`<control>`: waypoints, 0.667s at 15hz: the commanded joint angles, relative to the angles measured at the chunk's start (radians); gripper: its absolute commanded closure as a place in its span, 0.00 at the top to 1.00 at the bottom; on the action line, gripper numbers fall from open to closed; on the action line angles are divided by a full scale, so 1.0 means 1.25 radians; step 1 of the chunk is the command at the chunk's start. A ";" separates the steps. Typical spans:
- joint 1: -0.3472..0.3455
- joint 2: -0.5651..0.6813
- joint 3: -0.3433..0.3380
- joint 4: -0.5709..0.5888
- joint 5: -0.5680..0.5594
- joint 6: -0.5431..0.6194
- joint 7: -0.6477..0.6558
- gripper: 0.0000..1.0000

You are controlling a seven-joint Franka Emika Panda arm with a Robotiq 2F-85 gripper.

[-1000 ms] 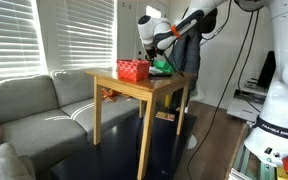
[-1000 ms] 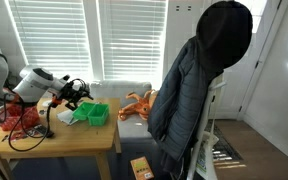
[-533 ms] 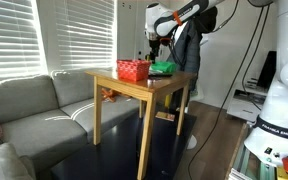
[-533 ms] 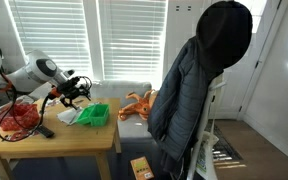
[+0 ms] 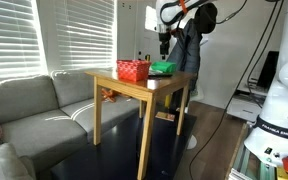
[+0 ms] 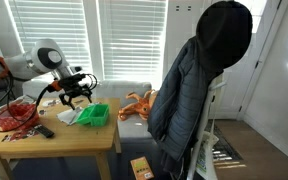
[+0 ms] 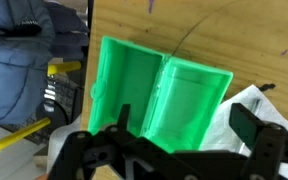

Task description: Open the green container.

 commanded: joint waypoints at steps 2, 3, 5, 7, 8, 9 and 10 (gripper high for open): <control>-0.009 -0.147 -0.031 -0.062 0.046 -0.120 0.017 1.00; -0.012 -0.175 -0.036 -0.069 0.070 -0.130 0.006 1.00; -0.018 -0.226 -0.053 -0.087 0.146 -0.111 -0.007 1.00; -0.010 -0.182 -0.053 -0.042 0.115 -0.118 0.006 1.00; -0.012 -0.205 -0.059 -0.052 0.135 -0.113 0.006 1.00; -0.013 -0.221 -0.063 -0.061 0.144 -0.110 0.006 1.00; -0.013 -0.231 -0.065 -0.069 0.148 -0.108 0.006 1.00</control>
